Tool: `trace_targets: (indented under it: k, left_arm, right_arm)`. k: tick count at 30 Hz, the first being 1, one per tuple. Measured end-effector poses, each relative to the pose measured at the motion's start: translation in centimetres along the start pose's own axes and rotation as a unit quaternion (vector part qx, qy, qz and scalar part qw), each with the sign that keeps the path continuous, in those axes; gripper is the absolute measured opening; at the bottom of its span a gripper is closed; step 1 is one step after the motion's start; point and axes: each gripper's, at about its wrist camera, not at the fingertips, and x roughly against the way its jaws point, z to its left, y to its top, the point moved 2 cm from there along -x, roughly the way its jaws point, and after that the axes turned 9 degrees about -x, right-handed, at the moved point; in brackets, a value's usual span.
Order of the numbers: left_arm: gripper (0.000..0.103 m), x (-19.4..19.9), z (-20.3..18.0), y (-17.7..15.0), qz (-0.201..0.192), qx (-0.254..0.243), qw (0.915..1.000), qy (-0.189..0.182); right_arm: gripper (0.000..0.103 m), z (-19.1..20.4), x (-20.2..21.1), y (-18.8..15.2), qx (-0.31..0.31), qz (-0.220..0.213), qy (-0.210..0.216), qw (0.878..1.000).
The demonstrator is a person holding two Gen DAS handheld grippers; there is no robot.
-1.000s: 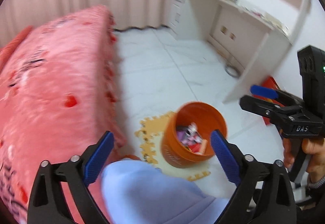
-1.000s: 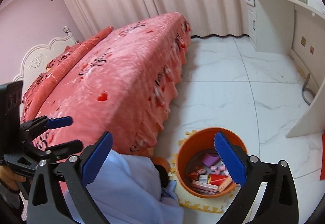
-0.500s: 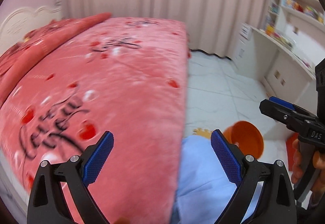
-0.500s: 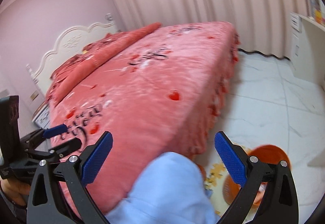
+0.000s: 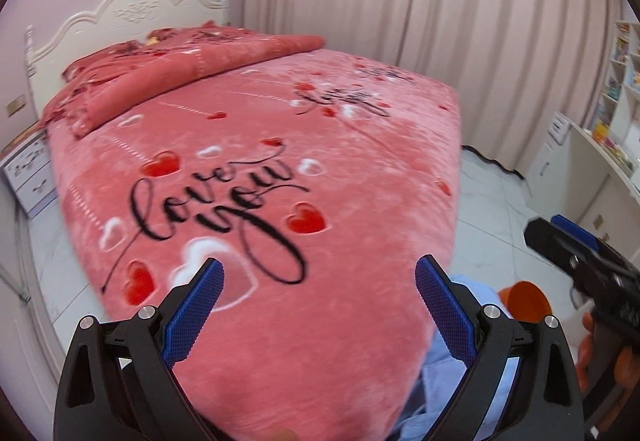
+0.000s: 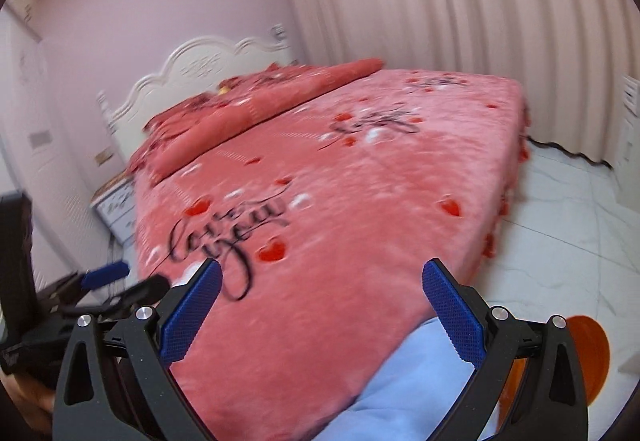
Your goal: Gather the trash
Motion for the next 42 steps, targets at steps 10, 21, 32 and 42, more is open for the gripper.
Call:
trace_targets:
  k: [10,21,32,42]
  left_arm:
    - [0.097,0.7,1.7,-2.2,0.015,0.016,0.9997,0.010]
    - [0.097,1.0,1.7,-2.3,0.015,0.002,0.9997,0.020]
    - [0.097,1.3,1.4,-2.2,0.011,-0.010,0.9995,0.027]
    - [0.097,1.2,1.3,-2.3,0.015,-0.013,0.9994,0.027]
  right_arm:
    - [0.098,1.7,-1.0,-0.9,0.011,0.017,0.009,1.000]
    - [0.098,2.1,-1.5,-1.6,0.013,0.032,0.014,0.999]
    - [0.098,2.0,-2.0,-1.9,0.012,0.042,0.017,0.999]
    - [0.098,2.0,-2.3,-2.1,0.010,0.045,0.017,0.999]
